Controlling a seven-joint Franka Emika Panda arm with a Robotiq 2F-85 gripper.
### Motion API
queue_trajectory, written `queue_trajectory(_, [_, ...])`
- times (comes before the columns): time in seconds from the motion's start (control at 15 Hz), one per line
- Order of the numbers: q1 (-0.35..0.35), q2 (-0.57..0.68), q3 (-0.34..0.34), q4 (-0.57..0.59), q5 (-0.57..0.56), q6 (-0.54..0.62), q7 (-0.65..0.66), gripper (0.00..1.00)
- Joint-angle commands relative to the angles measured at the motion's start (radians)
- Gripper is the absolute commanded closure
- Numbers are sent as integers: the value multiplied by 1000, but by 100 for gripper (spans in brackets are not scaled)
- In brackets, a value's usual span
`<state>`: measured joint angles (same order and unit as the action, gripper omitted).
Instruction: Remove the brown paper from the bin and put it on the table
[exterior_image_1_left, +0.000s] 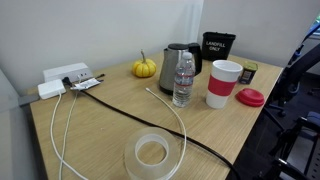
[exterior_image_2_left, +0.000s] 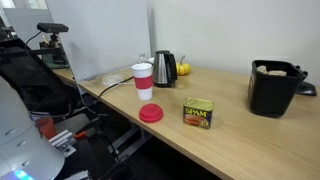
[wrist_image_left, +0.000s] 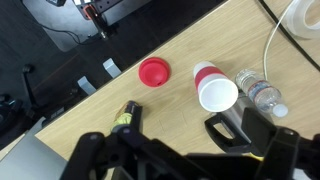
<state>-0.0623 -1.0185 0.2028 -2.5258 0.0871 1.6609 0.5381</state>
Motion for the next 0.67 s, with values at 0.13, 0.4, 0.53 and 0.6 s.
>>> queue_trajectory(0.13, [-42, 59, 15, 30, 0, 62, 11, 0])
queue_trajectory(0.4, [-74, 155, 16, 31, -23, 189, 26, 0])
queue_trajectory(0.53, [-92, 220, 18, 37, -35, 262, 49, 0])
queue_trajectory(0.6, [-102, 247, 21, 39, -48, 305, 68, 0])
